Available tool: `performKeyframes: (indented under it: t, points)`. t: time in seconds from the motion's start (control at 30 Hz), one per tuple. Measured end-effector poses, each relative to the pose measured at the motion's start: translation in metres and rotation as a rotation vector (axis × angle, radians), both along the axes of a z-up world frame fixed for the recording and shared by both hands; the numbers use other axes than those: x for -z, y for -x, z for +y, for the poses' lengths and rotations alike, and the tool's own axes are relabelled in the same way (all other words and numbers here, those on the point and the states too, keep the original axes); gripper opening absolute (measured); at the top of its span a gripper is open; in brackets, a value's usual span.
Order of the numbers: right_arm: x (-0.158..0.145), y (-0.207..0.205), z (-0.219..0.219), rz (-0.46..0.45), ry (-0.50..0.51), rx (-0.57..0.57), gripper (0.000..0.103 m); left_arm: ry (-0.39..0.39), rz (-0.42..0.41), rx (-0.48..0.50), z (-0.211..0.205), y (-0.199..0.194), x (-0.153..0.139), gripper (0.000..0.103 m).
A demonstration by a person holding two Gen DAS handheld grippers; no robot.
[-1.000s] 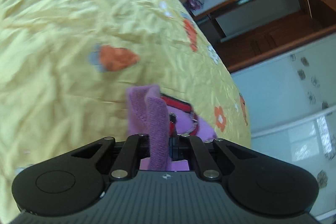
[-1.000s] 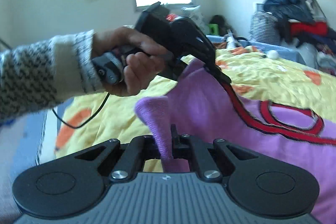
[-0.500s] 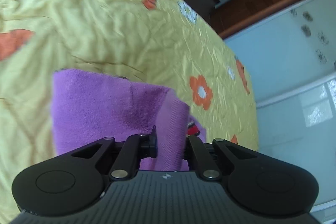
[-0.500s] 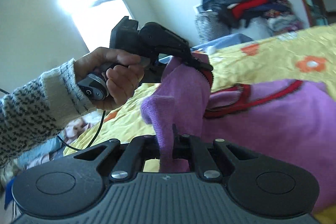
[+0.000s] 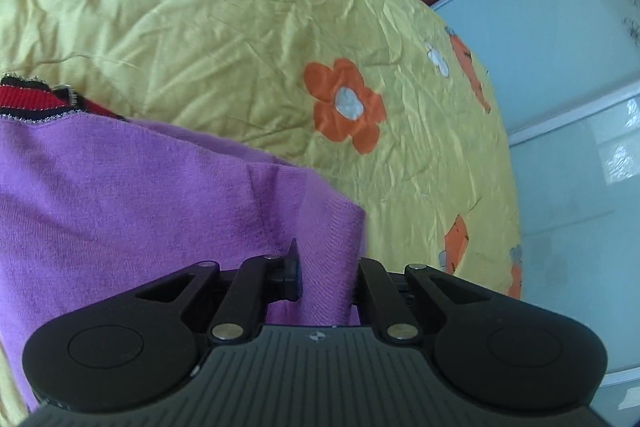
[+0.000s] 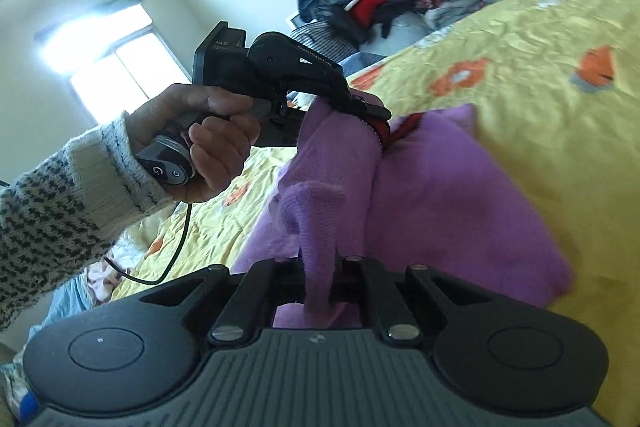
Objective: Fold small clothes
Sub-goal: 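Lift the sweater edge with both grippers and fold it over the sweater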
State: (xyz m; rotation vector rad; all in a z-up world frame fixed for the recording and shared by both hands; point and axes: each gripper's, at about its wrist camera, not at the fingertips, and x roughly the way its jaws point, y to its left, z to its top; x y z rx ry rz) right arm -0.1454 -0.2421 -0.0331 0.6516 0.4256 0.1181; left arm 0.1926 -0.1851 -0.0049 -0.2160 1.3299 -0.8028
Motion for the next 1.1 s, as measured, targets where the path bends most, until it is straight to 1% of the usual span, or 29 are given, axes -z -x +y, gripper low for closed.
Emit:
performKeyframes:
  t: [0.13,0.2,0.27,0.33,0.4,0.43,0.5,0.57,0.6,0.63,0.67,0.7,0.73,0.77,0.8,0.87,0.93,0.97,1.03,1.1]
  points:
    - [0.005,0.015,-0.010,0.006,-0.030,0.017,0.004,-0.010,-0.008,-0.005,-0.008,0.002,-0.001,0.009]
    - [0.008,0.015,-0.015,0.012,-0.043,0.020,0.004,-0.031,-0.025,-0.009,-0.013,0.004,-0.002,0.009]
    - [0.012,0.015,-0.016,0.016,-0.049,0.027,0.004,-0.034,-0.035,-0.007,-0.018,0.008,-0.002,0.009]
    - [0.012,0.018,-0.016,0.025,-0.033,0.028,0.004,-0.039,-0.054,-0.016,-0.023,0.012,-0.003,0.009]
    - [0.015,0.018,-0.018,0.046,-0.061,0.033,0.005,-0.032,-0.052,-0.021,-0.029,0.014,-0.001,0.011]
    - [0.015,0.020,-0.019,0.059,-0.067,0.045,0.008,-0.031,-0.047,-0.034,-0.032,0.014,0.001,0.016]
    - [0.015,0.017,-0.024,0.069,-0.075,0.067,0.014,-0.006,-0.034,-0.032,-0.037,0.015,0.003,0.018]
    - [0.014,0.020,-0.026,0.069,-0.072,0.084,0.026,0.033,-0.022,-0.058,-0.038,0.015,0.004,0.025]
    - [0.013,0.021,-0.027,0.071,-0.073,0.091,0.029,0.073,0.006,-0.073,-0.037,0.013,0.004,0.030]
    - [0.014,0.022,-0.028,0.072,-0.077,0.088,0.039,0.112,0.026,-0.085,-0.037,0.011,0.003,0.030]
    - [0.014,0.023,-0.029,0.062,-0.084,0.084,0.046,0.134,0.030,-0.099,-0.035,0.009,0.000,0.030]
    - [0.014,0.024,-0.029,0.054,-0.081,0.079,0.045,0.154,0.022,-0.114,-0.033,0.007,-0.006,0.030]
    - [0.014,0.024,-0.030,0.056,-0.076,0.076,0.040,0.182,0.015,-0.129,-0.030,0.005,-0.013,0.030]
    - [0.014,0.024,-0.032,0.062,-0.080,0.076,0.018,0.211,0.012,-0.143,-0.024,0.002,-0.020,0.030]
    - [0.014,0.023,-0.035,0.069,-0.082,0.082,0.009,0.235,0.005,-0.160,-0.018,-0.001,-0.029,0.030]
    - [0.011,0.023,-0.043,0.065,-0.090,0.103,0.009,0.263,-0.031,-0.177,0.000,-0.005,-0.045,0.033]
    - [0.009,0.021,-0.050,0.064,-0.098,0.105,0.009,0.264,-0.084,-0.207,0.023,-0.004,-0.058,0.047]
    - [0.009,0.020,-0.051,0.060,-0.103,0.100,0.009,0.263,-0.099,-0.226,0.037,-0.003,-0.061,0.050]
    - [0.008,0.016,-0.056,0.057,-0.129,0.087,0.008,0.261,-0.121,-0.232,0.064,0.002,-0.062,0.051]
    - [0.007,0.016,-0.059,0.061,-0.130,0.085,0.008,0.233,-0.139,-0.225,0.089,0.010,-0.059,0.052]
